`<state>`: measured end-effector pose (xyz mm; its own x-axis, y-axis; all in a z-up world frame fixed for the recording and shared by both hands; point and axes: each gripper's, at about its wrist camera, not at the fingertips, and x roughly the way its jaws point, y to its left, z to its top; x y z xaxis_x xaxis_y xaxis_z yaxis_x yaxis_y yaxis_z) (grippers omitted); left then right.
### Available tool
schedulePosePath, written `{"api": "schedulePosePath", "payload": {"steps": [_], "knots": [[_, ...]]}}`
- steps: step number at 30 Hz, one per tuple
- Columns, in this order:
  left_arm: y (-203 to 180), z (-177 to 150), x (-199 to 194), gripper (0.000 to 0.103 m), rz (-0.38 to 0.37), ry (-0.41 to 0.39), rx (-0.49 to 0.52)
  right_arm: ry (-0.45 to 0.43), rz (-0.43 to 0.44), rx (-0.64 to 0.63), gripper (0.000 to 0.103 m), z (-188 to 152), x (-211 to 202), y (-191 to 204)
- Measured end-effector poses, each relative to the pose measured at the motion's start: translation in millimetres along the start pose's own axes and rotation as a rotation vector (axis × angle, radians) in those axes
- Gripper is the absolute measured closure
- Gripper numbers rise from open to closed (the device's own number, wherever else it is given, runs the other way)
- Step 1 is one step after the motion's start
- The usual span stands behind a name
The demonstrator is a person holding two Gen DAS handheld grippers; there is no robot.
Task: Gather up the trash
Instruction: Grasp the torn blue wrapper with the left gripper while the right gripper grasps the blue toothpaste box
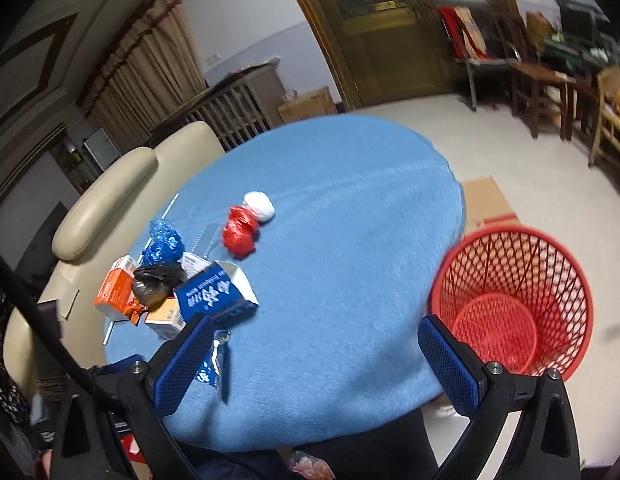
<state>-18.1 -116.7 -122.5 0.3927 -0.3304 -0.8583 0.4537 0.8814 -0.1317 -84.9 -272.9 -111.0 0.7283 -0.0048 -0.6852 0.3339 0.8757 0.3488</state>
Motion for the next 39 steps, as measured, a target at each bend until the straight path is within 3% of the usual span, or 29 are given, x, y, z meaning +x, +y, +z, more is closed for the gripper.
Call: {"api": "schedulePosePath", "payload": {"steps": [3,4,6,7,8,10,16,20,23,28,32,34,37,39], "knots": [[-7.3,0.2,19.6,0.001,0.013,0.021,0.008,0.02,0.023,0.017,0.0,-1.1,7.4,-9.8],[-7.6,-0.9,25.1,0.009,0.011,0.028,0.002,0.03,0.044,0.02,0.0,0.1,11.1,-12.2],[-1.9,-4.9,30.8,0.031,-0.019,0.053,-0.022,0.061,0.101,0.036,0.0,5.7,21.3,-14.3],[1.7,-6.9,33.4,0.048,-0.037,0.068,-0.034,0.085,0.134,0.048,0.0,9.4,28.7,-14.0],[4.8,-8.8,31.3,0.052,-0.051,0.055,-0.038,0.108,0.162,0.058,0.0,12.6,36.2,-12.9],[8.5,-11.9,26.4,0.078,-0.065,0.038,-0.037,0.168,0.237,0.077,0.0,20.3,56.1,-4.0],[27.7,-26.8,5.2,0.088,-0.121,-0.01,-0.042,0.371,0.404,0.227,0.0,25.5,122.6,33.5],[49.4,-36.5,-21.3,0.091,-0.116,-0.036,-0.052,0.403,0.348,0.268,0.0,20.8,150.3,54.7],[60.1,-43.5,-38.4,0.092,-0.113,-0.068,-0.053,0.357,0.264,0.175,0.0,24.7,155.8,71.3],[72.1,-50.0,-60.6,0.092,-0.085,-0.118,-0.027,0.279,0.22,-0.068,0.0,32.3,146.1,109.0],[85.0,-54.2,-71.1,0.092,-0.048,-0.144,-0.042,0.326,0.269,0.008,0.0,41.2,155.1,110.0],[87.9,-56.5,-74.8,0.092,-0.043,-0.151,-0.051,0.307,0.298,-0.024,0.0,46.0,151.9,114.7],[99.5,-58.2,-82.9,0.092,-0.031,-0.159,-0.059,0.291,0.316,-0.182,0.0,50.8,145.4,127.8],[108.8,-60.5,-88.8,0.092,-0.018,-0.168,-0.068,0.253,0.293,-0.375,0.0,48.2,134.9,140.3]]}}
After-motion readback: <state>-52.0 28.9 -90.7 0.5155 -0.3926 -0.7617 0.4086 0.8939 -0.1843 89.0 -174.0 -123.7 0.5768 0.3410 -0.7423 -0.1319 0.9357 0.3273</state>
